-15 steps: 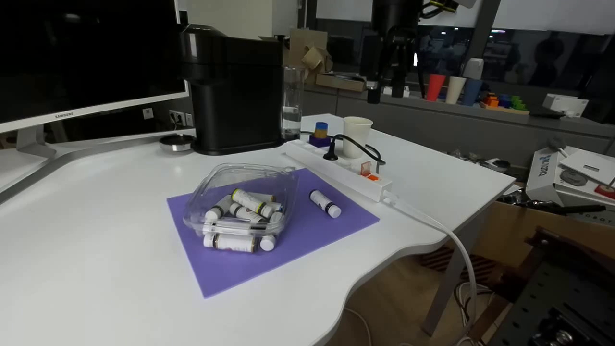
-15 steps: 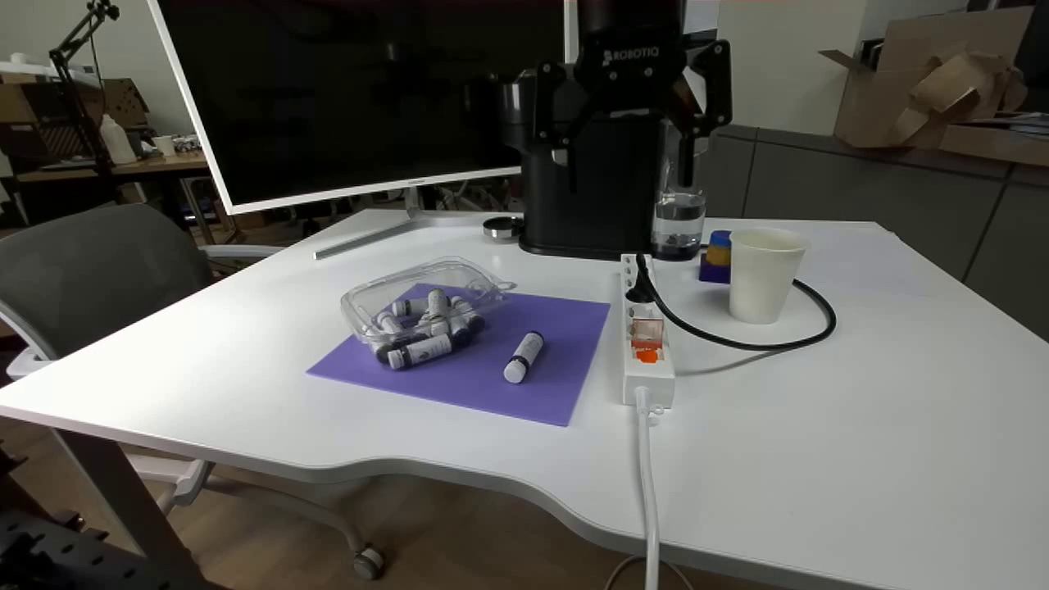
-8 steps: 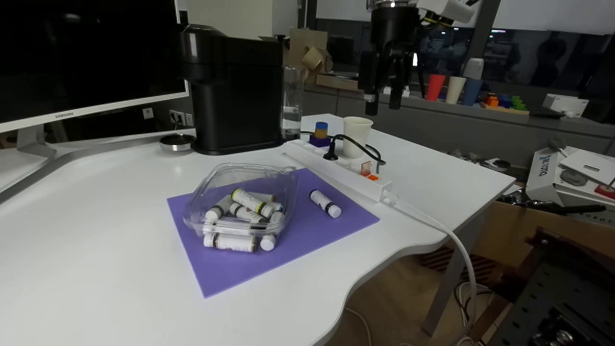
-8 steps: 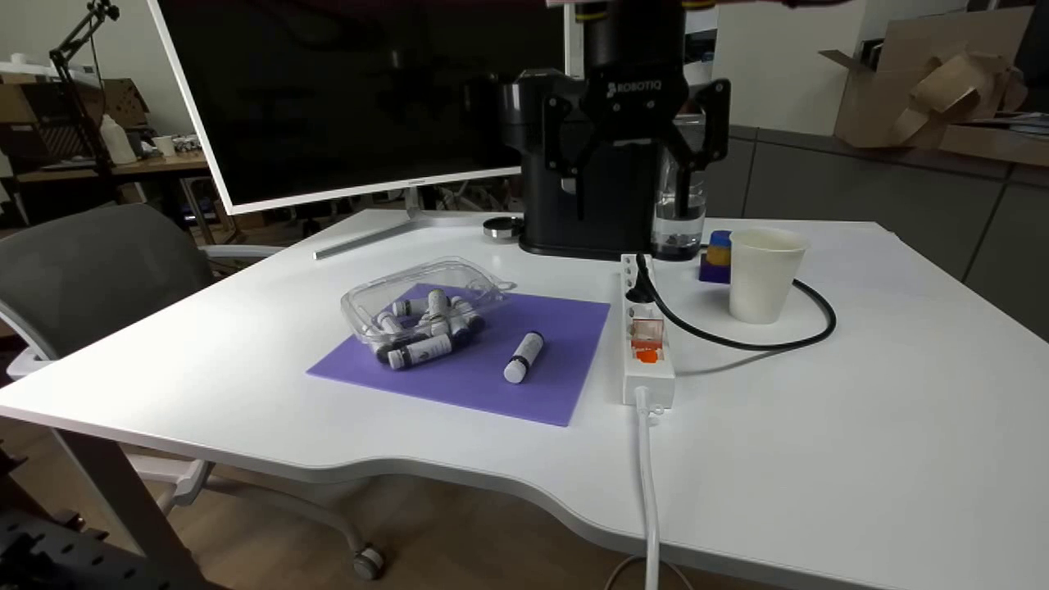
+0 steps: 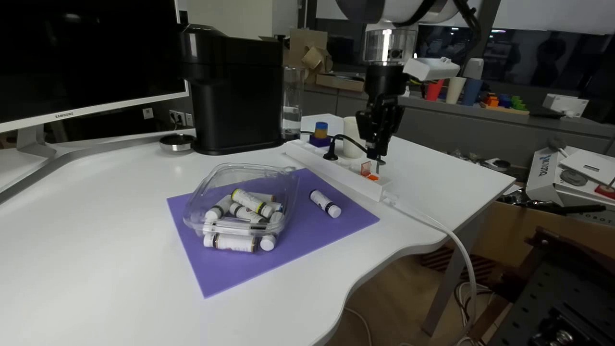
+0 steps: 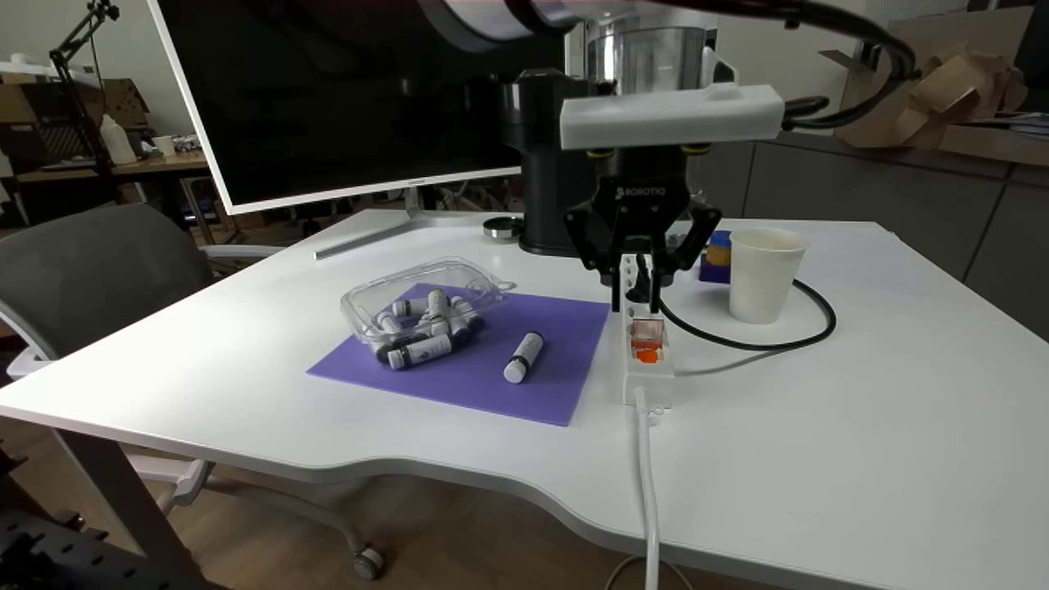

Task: Turn on the switch of the adapter then open the lid of the bowl

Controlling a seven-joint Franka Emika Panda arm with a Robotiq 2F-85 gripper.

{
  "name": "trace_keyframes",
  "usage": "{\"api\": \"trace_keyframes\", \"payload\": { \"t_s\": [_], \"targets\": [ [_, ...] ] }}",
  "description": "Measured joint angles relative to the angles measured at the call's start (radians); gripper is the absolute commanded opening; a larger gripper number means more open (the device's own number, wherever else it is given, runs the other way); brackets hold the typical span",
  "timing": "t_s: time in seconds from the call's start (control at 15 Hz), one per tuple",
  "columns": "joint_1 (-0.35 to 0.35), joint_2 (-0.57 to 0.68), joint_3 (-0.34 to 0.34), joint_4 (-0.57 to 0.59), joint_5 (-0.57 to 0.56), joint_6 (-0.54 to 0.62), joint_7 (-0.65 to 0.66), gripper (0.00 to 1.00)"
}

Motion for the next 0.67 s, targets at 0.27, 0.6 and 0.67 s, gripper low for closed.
{"api": "trace_keyframes", "payload": {
  "t_s": [0.27, 0.6, 0.67],
  "targets": [
    [-0.036, 0.060, 0.034, 0.023, 0.000, 0.068, -0.002, 0.00],
    [-0.073, 0.116, 0.066, 0.056, -0.001, 0.094, -0.004, 0.00],
    [-0.079, 0.125, 0.071, 0.061, -0.002, 0.094, -0.005, 0.00]
  ]
}}
